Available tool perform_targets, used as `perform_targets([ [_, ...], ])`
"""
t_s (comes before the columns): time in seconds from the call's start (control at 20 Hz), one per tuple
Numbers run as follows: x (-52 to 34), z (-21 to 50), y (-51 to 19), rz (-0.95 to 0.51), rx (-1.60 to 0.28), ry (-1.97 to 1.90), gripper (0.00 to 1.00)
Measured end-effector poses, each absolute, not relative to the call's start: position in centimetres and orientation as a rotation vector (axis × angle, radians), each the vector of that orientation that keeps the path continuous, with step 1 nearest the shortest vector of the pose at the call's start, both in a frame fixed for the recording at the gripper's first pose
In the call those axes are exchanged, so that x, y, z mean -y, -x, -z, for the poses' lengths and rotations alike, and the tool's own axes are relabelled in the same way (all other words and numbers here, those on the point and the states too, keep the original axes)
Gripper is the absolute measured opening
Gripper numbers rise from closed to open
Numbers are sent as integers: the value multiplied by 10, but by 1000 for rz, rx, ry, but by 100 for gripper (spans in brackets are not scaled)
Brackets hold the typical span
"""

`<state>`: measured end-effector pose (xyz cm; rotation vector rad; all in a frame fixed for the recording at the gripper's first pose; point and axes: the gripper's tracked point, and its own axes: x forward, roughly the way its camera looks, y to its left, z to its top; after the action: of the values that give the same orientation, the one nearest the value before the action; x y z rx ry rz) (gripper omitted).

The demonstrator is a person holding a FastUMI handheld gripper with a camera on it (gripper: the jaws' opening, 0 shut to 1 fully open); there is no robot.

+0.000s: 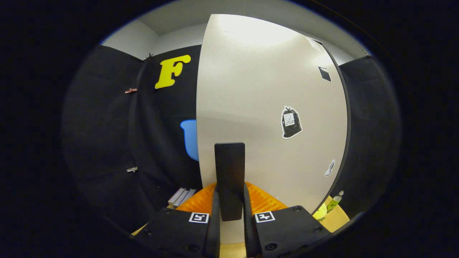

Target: Open the shoe cabinet door, grab the shoes and put them into the shoe cabinet, then close the shoe cabinet door.

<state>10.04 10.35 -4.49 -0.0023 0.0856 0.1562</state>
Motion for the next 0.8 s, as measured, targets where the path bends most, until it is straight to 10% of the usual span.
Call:
perform_targets([
  [0.8,-15,39,1,-255,-96,-25,31],
])
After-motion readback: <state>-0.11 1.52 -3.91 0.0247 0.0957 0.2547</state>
